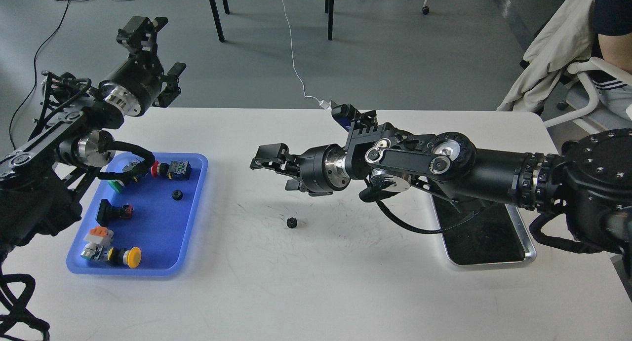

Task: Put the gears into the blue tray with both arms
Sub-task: 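Raise the right arm away from the table, then reach the left gripper to the black part and grasp it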

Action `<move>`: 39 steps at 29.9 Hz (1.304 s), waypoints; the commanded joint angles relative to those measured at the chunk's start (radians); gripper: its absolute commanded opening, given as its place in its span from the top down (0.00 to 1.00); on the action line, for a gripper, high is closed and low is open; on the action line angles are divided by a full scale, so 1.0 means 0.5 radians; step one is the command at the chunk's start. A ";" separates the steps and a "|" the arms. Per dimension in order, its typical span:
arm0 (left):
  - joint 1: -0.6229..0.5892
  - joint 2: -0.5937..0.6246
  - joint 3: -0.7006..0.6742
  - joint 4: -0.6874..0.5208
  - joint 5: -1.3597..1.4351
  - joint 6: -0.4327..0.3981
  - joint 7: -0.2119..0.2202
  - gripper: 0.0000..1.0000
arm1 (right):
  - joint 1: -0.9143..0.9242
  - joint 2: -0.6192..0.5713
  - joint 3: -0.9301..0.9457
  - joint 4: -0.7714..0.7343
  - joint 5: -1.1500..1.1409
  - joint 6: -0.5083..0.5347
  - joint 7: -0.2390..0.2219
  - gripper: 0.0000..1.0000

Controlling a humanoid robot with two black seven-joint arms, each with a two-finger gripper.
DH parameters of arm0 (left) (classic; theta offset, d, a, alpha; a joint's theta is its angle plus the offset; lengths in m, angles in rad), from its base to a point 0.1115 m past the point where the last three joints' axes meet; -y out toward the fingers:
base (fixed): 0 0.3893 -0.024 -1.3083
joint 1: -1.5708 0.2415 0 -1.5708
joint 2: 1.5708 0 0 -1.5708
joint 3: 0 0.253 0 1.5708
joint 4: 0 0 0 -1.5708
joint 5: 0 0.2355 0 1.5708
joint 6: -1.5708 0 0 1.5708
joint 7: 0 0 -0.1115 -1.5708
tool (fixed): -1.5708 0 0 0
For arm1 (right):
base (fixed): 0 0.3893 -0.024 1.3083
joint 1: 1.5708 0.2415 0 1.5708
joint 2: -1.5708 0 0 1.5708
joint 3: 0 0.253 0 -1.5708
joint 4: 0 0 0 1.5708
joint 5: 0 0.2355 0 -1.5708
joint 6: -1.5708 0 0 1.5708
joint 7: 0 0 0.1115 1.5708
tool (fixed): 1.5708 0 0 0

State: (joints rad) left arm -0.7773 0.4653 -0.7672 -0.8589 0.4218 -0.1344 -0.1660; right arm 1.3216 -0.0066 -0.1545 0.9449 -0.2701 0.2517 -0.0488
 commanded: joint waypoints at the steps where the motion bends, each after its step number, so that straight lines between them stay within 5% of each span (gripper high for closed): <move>1: -0.004 -0.004 0.007 0.000 0.095 0.002 0.013 0.00 | -0.002 -0.280 0.216 0.043 0.003 0.046 0.003 0.03; 7: -0.007 -0.016 0.013 -0.031 0.337 0.005 0.056 0.00 | -0.317 -1.072 0.854 0.199 0.003 0.239 0.009 0.03; 11: -0.004 0.002 0.019 -0.132 0.426 0.002 0.227 0.00 | -0.755 -1.373 1.409 0.181 0.168 0.450 0.039 0.03; 15: 0.024 0.100 0.141 -0.285 0.745 -0.013 0.277 0.00 | -1.179 -1.585 1.864 0.053 0.619 0.474 0.055 0.03; 22: 0.018 0.486 0.678 -1.064 1.318 0.005 0.320 0.00 | -1.615 -1.591 2.067 -0.416 1.475 0.474 0.131 0.03; 27: 0.030 0.490 0.758 -1.445 2.051 -0.010 0.479 0.00 | -1.689 -1.564 2.058 -0.537 1.822 0.474 0.131 0.03; 39: 0.082 0.021 1.139 -1.246 3.172 0.008 0.516 0.01 | -1.677 -1.429 2.042 -0.528 1.819 0.474 0.135 0.02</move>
State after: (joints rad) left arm -0.7546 0.4969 -0.2184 -1.5113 1.9305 -0.1320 0.0916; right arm 0.4827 -0.7237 0.8620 0.6835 0.6395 0.4887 0.0178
